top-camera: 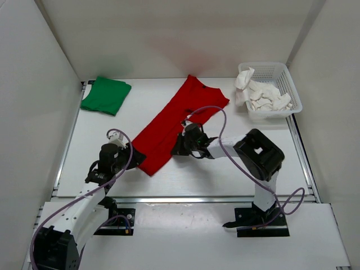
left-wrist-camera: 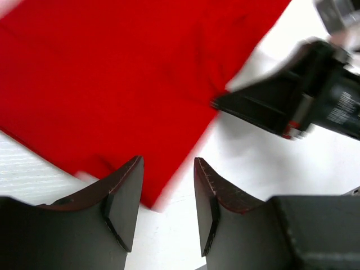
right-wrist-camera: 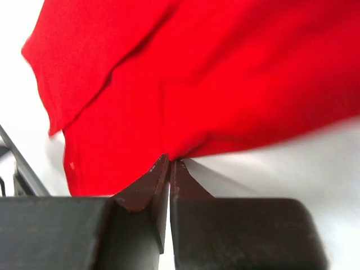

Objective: Fold and stack the t-shirts
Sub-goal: Rotate the tshirt 90 degrees, then grab the bottom of the folded rectangular tshirt with both arms, then fold the folded rectangular tshirt in 1/3 of the way, then grab one side of the 2/3 rectangular tshirt with both arms

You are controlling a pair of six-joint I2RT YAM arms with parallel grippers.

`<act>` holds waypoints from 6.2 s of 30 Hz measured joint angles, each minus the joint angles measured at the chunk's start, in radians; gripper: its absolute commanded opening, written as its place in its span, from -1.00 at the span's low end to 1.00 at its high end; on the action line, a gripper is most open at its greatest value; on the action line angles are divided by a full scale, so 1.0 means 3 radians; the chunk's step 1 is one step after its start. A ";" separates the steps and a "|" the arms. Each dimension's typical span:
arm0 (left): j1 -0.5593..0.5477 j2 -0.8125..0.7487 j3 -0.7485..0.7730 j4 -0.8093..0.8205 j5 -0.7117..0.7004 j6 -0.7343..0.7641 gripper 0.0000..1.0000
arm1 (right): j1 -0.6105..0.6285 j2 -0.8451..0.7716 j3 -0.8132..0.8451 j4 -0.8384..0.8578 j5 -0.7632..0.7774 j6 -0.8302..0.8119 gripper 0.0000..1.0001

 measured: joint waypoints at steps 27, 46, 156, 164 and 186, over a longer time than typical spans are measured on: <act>-0.2227 0.1910 0.0331 0.0998 -0.0318 -0.0217 0.05 | -0.1157 -0.4354 -0.2772 -0.2070 0.0168 -0.0109 -0.24; -0.2366 0.1574 0.0084 0.0847 -0.0498 -0.0470 -1.00 | 0.0215 -0.4045 -0.2780 -0.1883 0.0201 0.0455 -1.00; -0.1301 0.1348 0.0120 0.1062 -0.0422 -0.0454 0.11 | -0.0820 -0.2580 -0.2205 -0.0694 0.0098 -0.0800 -1.00; -0.1448 0.1591 0.0010 0.1155 -0.0431 -0.0445 0.24 | -0.0958 -0.2770 -0.2415 -0.0582 -0.0018 -0.0692 -0.27; -0.1920 0.2163 0.0309 0.1320 -0.0530 -0.0596 -1.00 | -0.1011 -0.3356 -0.2682 -0.1027 -0.0045 -0.0510 -1.00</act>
